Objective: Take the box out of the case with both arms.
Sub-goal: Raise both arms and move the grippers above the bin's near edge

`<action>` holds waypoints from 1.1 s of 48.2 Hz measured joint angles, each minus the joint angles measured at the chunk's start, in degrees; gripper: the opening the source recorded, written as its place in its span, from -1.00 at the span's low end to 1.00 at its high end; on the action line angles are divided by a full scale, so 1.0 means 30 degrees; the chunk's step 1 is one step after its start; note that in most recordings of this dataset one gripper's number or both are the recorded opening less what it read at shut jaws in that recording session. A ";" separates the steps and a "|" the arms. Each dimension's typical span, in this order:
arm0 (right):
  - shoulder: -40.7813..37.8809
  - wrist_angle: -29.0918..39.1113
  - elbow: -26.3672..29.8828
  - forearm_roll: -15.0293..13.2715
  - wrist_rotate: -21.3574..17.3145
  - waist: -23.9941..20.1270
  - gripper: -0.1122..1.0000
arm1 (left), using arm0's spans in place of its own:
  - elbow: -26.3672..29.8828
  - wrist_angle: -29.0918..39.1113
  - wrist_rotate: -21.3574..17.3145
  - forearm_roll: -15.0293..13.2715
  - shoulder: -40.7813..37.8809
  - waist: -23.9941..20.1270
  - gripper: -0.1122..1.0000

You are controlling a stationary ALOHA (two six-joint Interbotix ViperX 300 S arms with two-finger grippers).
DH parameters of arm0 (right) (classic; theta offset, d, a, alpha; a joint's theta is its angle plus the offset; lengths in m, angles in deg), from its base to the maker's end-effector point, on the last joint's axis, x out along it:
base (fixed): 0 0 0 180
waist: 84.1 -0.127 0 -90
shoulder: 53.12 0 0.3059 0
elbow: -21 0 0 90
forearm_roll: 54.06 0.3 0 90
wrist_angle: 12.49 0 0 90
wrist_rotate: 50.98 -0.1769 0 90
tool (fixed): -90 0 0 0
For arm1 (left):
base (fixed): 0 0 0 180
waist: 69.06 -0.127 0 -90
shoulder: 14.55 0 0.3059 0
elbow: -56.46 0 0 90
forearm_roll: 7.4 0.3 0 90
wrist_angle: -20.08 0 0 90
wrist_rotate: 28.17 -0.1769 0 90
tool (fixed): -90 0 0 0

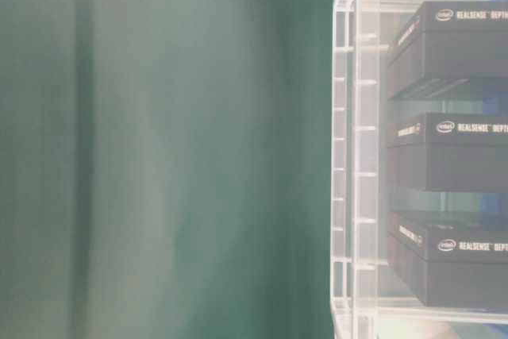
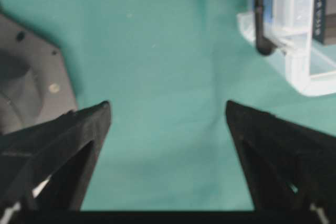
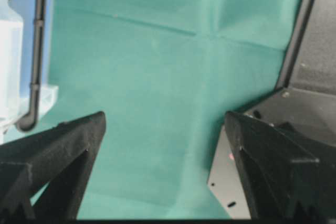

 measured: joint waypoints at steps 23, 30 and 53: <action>-0.0645 -0.0498 0.0029 0.0176 -0.0674 -0.0029 0.93 | 0.0937 -0.0439 0.0088 -0.0029 -0.1553 0.0176 0.85; -0.1611 -0.1025 0.0381 0.0527 -0.0703 -0.0205 0.93 | 0.2520 -0.0293 0.0557 -0.0059 -0.3574 0.0527 0.85; -0.6328 -0.2344 0.4014 0.0762 -0.1494 -0.2051 0.93 | 0.7383 0.0146 0.1289 -0.0059 -0.8643 0.1641 0.85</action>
